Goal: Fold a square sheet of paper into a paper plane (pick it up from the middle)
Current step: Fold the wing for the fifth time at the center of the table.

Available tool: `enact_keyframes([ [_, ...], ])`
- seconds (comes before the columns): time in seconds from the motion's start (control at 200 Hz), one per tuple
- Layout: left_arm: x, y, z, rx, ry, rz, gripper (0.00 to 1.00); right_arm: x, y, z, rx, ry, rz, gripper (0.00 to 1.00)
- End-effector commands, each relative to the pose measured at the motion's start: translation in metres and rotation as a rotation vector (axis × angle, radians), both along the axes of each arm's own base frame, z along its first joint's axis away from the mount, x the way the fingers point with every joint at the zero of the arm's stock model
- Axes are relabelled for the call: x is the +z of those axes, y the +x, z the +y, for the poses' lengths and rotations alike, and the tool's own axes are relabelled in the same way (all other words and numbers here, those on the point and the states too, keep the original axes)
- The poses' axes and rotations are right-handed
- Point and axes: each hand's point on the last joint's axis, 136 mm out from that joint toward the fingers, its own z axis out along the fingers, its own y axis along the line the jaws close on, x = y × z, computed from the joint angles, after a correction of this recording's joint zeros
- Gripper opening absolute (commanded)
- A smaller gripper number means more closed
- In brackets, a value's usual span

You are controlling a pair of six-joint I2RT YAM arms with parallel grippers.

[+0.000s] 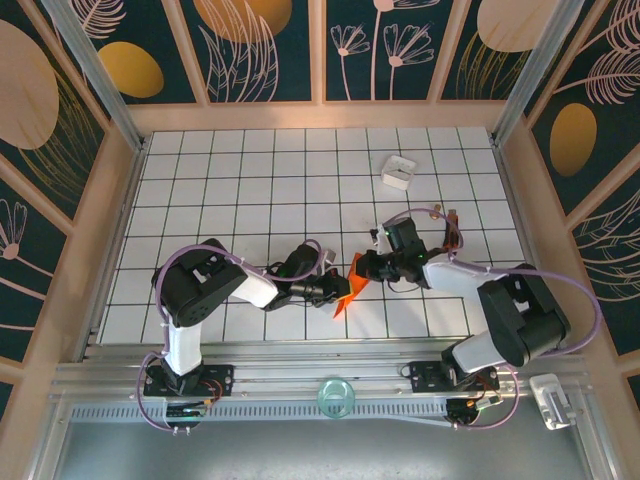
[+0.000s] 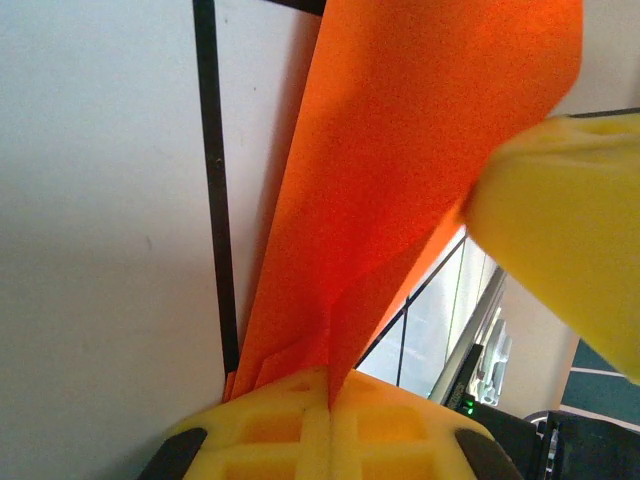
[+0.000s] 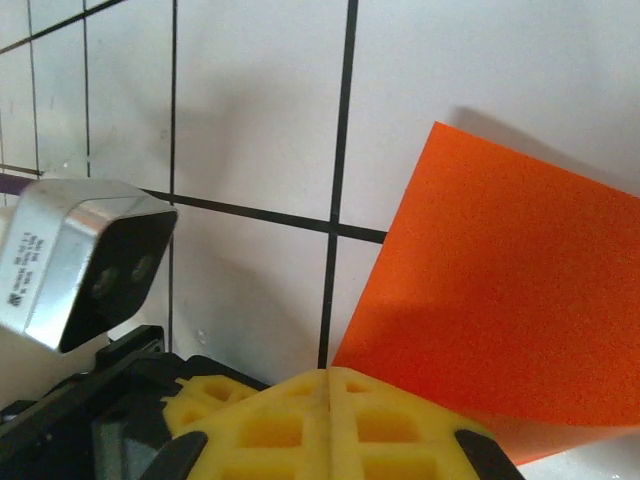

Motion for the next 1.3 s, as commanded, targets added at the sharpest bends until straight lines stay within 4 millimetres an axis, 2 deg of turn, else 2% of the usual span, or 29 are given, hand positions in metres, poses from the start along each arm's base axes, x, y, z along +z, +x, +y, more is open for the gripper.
enact_keyframes([
  [0.0,-0.023,-0.004,0.010,0.017,0.064,0.069,0.00,-0.003,0.007,0.001,-0.002,-0.009,-0.020,0.05],
  [0.4,-0.027,-0.005,0.011,0.015,0.071,0.087,0.00,-0.028,0.002,-0.014,-0.017,-0.084,0.007,0.03],
  [1.036,-0.038,-0.011,0.013,-0.002,0.080,0.150,0.00,-0.047,-0.007,-0.035,-0.026,-0.185,0.014,0.07],
  [1.151,-0.039,-0.011,0.014,-0.004,0.082,0.159,0.00,-0.042,-0.005,-0.034,-0.016,-0.175,-0.004,0.09],
  [1.296,-0.041,-0.012,0.015,-0.010,0.095,0.162,0.00,-0.009,0.002,-0.019,0.007,-0.051,-0.057,0.15],
])
